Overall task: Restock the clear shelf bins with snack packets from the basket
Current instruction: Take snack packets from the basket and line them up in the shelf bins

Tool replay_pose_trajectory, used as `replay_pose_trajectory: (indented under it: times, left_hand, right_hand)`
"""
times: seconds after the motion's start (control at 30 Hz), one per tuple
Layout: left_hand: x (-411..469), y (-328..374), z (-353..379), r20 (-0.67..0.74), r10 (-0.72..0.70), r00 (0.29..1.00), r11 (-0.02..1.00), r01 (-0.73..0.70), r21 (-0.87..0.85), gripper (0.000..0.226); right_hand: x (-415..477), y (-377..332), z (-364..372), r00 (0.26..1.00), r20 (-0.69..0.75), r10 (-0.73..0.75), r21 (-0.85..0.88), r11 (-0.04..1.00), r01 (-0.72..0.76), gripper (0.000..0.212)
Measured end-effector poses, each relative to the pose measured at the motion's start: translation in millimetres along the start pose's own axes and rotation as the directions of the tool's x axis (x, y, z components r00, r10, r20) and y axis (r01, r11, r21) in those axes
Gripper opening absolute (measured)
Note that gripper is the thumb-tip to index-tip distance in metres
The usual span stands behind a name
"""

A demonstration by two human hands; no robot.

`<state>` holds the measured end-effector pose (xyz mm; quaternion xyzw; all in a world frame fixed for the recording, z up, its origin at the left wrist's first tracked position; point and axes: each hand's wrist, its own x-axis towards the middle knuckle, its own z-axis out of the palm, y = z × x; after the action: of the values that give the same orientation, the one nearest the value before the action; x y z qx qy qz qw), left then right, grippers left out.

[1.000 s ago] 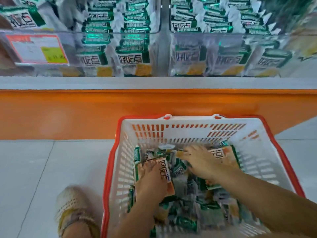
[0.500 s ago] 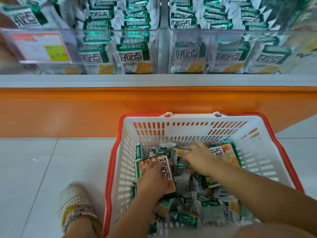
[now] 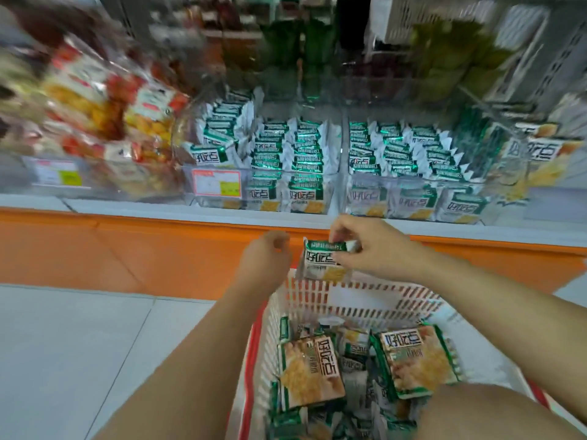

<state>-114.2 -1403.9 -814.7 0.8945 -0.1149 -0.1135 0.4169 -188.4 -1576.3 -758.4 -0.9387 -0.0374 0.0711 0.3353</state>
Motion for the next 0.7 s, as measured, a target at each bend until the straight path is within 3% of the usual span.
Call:
replay_pose_trajectory:
  times: [0.27,0.4,0.43,0.53,0.7]
  left_hand:
    - [18,31,-118,-0.252,0.143,0.957,0.989,-0.150,-0.011,0.015]
    - [34,35,-164,-0.338,0.284,0.897,0.934,-0.180,0.308,0.026]
    - [38,36,-171,-0.303,0.322,0.897,0.881,-0.167,0.442,0.029]
    - [54,39,-182,-0.097,0.435,0.895,0.578,-0.194,0.792,0.034]
    - [76,50,-185,0.152,0.396,0.905,0.291,-0.281,0.914,0.039]
  right_hand:
    - [68,-98,-26,0.908,-0.366,-0.203,-0.085,0.979,0.184,0.012]
    - [105,-113,-34,0.866,-0.477,-0.151,-0.057,0.988,0.141,0.013]
    - [112,-113,-34,0.858,-0.498,-0.122,-0.032,0.992,0.123,0.012]
    - [125,-105,-32,0.854,-0.520,-0.029,0.063,0.995,0.072,0.010]
    - [130,-94,-48,0.871,-0.490,0.025,0.099,0.995,0.027,0.008]
